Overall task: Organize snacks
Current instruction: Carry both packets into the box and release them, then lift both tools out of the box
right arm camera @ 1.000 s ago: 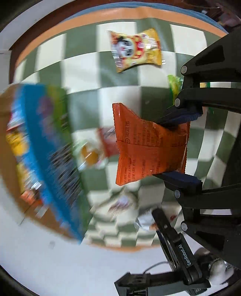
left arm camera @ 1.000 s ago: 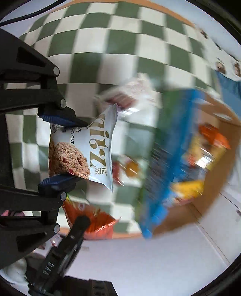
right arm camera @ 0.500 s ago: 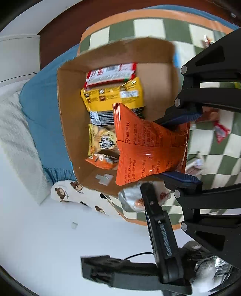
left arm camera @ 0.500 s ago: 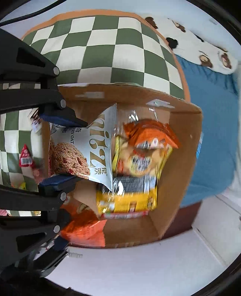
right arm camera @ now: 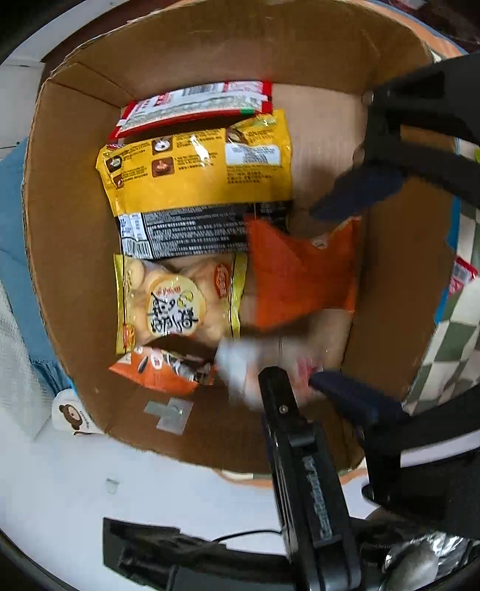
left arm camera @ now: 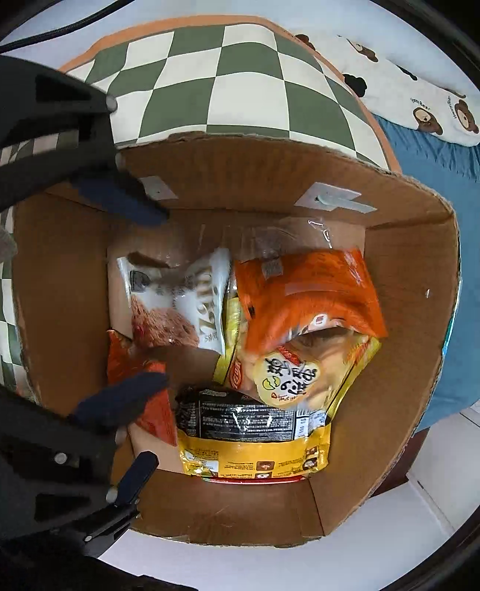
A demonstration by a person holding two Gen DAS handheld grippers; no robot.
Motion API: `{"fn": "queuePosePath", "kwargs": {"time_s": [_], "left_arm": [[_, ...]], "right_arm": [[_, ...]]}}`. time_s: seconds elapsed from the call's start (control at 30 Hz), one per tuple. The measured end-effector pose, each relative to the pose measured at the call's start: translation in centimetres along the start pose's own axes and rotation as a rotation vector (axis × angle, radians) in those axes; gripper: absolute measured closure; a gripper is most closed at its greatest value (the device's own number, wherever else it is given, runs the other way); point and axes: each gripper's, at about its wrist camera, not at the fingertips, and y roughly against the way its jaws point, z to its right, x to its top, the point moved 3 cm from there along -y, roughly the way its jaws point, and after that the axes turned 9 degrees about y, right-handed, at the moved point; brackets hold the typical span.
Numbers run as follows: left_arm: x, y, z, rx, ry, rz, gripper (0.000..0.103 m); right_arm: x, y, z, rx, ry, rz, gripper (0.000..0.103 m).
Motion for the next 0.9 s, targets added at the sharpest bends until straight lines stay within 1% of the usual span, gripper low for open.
{"fn": "queuePosePath", "kwargs": {"time_s": [0.07, 0.1, 0.13, 0.3, 0.47, 0.6, 0.67, 0.77, 0.9], "left_arm": [[-0.2, 0.1, -0.1, -0.004, 0.008, 0.002, 0.02], [-0.3, 0.3, -0.1, -0.007, 0.008, 0.013, 0.02], [-0.3, 0.4, -0.2, -0.007, 0.005, 0.03, 0.02], [-1.3, 2.5, -0.3, -0.018, 0.006, 0.11, 0.019], [-3.3, 4.6, -0.4, -0.024, 0.005, 0.214, 0.019], [-5.0, 5.7, -0.6, -0.034, 0.003, 0.282, 0.019], [-6.1, 6.7, -0.7, -0.023, -0.007, 0.341, 0.019], [-7.8, 8.3, -0.6, -0.01, -0.024, 0.419, 0.019], [-10.4, 10.5, -0.5, -0.013, -0.046, 0.509, 0.02]], "right_arm": [[0.1, -0.1, 0.3, -0.006, -0.002, -0.009, 0.014], [0.3, -0.1, 0.4, -0.016, -0.001, -0.009, 0.01], [0.2, 0.1, 0.6, -0.028, 0.002, -0.006, 0.008], [-0.3, 1.2, 0.9, -0.055, 0.004, 0.011, 0.008], [-1.8, 3.6, 1.4, -0.137, 0.019, 0.068, 0.008], [-3.0, 5.5, 1.9, -0.171, 0.018, 0.117, 0.008], [-3.7, 6.4, 1.9, -0.176, 0.019, 0.14, 0.008], [-5.0, 8.3, 1.5, -0.213, 0.037, 0.195, 0.008], [-6.8, 10.9, 0.7, -0.253, 0.059, 0.268, 0.008]]}}
